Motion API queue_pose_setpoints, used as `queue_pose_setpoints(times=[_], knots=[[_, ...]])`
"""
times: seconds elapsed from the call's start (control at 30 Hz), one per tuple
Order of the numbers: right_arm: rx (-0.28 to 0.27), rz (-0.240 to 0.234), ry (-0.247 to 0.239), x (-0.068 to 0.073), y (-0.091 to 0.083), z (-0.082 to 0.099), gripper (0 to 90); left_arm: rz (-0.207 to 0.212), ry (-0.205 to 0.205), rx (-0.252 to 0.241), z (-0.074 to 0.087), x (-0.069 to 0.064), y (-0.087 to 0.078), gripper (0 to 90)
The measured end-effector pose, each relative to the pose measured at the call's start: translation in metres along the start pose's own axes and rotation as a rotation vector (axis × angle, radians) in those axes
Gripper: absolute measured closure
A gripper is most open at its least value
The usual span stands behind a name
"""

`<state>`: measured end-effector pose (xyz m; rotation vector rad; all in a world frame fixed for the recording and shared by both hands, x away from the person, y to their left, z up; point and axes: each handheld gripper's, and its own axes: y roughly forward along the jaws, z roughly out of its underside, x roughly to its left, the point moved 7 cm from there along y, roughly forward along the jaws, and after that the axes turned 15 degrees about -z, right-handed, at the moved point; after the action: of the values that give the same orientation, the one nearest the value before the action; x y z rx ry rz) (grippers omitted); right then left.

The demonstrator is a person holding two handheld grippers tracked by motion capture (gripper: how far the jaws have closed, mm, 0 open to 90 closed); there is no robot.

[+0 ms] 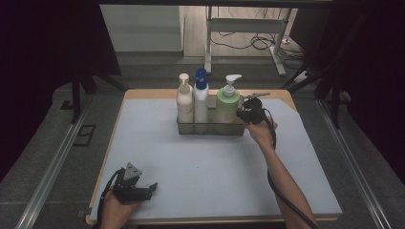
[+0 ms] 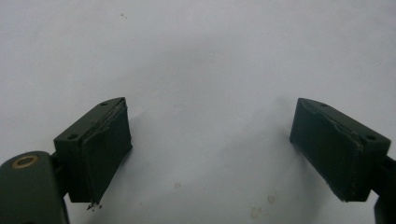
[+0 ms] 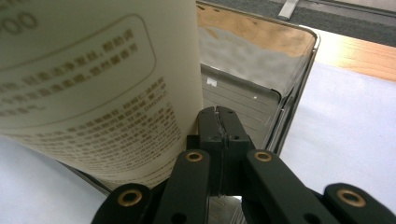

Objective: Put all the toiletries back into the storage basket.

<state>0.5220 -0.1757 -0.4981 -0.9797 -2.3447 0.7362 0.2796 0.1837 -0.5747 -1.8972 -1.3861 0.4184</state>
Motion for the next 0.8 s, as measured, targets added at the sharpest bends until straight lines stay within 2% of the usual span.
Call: queue_pose_setpoints(times=[0.63,0.8], knots=[[0.009,-0.028,-0.035,0.019,0.013,-0.003,89.2,0.000,0.001,0.000,0.000,0.000,0.000,12.0],[0.006,-0.025,-0.032,0.019,0.013,-0.003,89.3,0.001,0.001,0.000,0.000,0.000,0.000,12.0]])
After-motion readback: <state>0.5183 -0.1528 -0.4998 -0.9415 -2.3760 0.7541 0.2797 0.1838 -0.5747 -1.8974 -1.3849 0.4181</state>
